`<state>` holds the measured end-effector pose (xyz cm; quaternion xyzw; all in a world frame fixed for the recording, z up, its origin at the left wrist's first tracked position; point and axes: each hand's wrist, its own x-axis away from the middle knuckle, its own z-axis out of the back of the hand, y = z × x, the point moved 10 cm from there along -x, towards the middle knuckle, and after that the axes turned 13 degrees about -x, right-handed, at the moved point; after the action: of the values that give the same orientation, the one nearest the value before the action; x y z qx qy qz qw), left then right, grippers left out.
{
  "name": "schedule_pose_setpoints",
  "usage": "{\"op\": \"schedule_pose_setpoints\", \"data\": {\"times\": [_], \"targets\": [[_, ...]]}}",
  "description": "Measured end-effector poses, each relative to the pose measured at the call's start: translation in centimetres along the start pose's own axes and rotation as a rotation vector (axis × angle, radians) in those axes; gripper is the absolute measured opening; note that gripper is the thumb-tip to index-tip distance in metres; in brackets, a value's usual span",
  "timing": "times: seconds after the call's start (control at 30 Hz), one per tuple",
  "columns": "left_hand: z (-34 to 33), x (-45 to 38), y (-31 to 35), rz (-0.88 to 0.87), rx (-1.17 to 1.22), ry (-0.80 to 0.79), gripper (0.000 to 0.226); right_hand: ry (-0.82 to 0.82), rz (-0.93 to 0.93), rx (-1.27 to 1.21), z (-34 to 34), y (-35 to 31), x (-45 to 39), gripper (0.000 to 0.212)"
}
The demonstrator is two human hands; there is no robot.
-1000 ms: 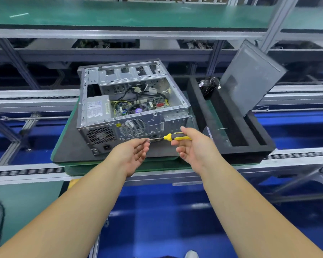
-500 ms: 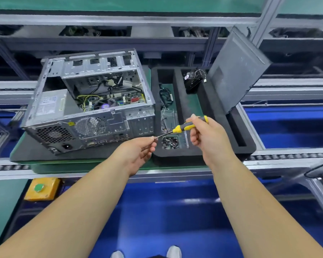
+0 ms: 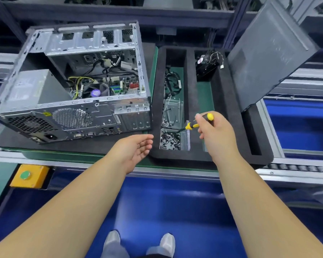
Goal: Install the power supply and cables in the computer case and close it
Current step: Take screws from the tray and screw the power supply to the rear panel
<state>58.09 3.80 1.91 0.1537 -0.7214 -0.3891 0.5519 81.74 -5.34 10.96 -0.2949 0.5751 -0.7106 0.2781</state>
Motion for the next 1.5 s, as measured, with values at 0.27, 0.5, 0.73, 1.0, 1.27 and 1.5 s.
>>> {"op": "schedule_pose_setpoints", "data": {"times": [0.27,0.5,0.73,1.0,1.27,1.5], "targets": [[-0.5,-2.2,-0.4,0.014,0.033,-0.011,0.014,-0.093,0.004,0.244,-2.2,2.9,-2.2,0.018],[-0.5,-2.8,-0.4,0.027,0.032,0.006,0.015,-0.135,-0.034,0.245,-2.9,5.0,-3.0,0.016],[-0.3,-3.0,-0.4,0.032,0.035,0.016,0.016,-0.163,-0.037,0.326,-3.7,5.8,-3.6,0.017],[-0.2,-3.2,-0.4,0.033,0.039,0.014,0.018,-0.181,-0.041,0.354,-4.1,6.0,-3.7,0.019],[-0.4,-2.8,-0.3,0.044,0.02,0.004,0.017,-0.157,-0.043,0.281,-3.3,4.4,-3.2,0.017],[-2.4,-1.2,1.3,0.009,-0.046,-0.039,0.016,-0.09,0.017,0.148,-0.5,-0.2,-3.0,0.016]]}}
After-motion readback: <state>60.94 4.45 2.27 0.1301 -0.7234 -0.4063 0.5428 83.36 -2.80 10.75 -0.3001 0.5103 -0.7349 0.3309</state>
